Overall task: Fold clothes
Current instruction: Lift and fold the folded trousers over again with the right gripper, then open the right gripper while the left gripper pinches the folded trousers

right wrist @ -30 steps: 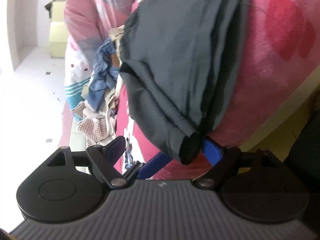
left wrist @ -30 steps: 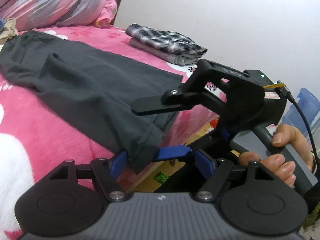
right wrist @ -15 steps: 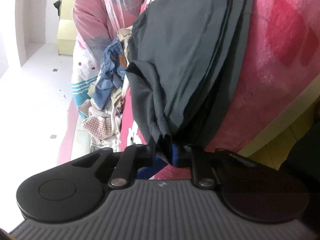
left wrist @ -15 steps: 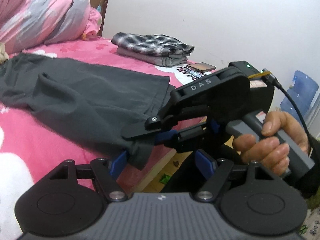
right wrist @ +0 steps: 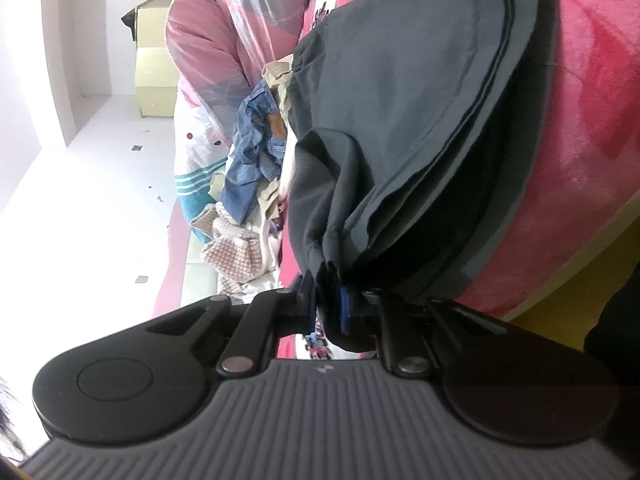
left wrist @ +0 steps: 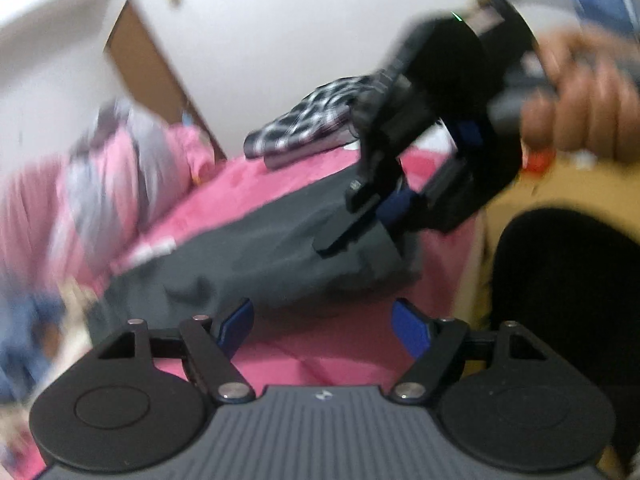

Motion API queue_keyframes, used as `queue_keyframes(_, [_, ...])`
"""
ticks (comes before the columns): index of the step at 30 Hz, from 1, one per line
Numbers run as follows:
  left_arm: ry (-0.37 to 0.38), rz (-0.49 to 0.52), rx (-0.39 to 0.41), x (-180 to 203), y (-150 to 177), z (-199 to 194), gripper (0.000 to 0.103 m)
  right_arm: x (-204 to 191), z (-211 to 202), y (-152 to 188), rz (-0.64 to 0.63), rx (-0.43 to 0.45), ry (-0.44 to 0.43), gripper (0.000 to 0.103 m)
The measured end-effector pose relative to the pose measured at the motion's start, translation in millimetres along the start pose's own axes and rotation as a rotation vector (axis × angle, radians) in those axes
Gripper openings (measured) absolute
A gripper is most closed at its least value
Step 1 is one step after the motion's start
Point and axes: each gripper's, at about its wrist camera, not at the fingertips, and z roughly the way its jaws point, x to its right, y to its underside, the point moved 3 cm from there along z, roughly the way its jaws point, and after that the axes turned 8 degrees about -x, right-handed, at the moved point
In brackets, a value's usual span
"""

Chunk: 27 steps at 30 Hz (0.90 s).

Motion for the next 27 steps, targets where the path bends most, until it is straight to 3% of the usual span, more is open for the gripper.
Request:
queue_keyframes(5, [-0.127,0.183,0.05,12,-7,12,0.078,-3,-5,-2,0.002,-0.01,-0.005,0.009])
queue_keyframes(10, [-0.167,0.245,0.089,15,-16,17,0.079,-4,-9,-2,-0.001,-0.021,-0.004,0.009])
queue_keyframes(16, [-0.149,0.335,0.105,29,-19,28,0.08,-7,-2,-4,-0.016,-0.034,0.005,0.01])
queue_keyframes(18, [-0.13,0.338,0.104,30,-21,33,0.074,-10,3,-6,-0.034,-0.032,0.022,0.013])
queue_keyframes(22, [-0.065,0.273,0.071,23,-26,42,0.043,-16,-12,-2,-0.093,-0.003,0.05,0.022])
queue_keyframes(25, [-0.016,0.214,0.047,15,-30,46,0.023,-19,-33,-3,-0.124,0.048,0.044,0.044])
queue_keyframes(27, [-0.015,0.197,0.046,11,-31,47,0.02,-16,-56,-7,-0.123,0.123,0.036,0.055])
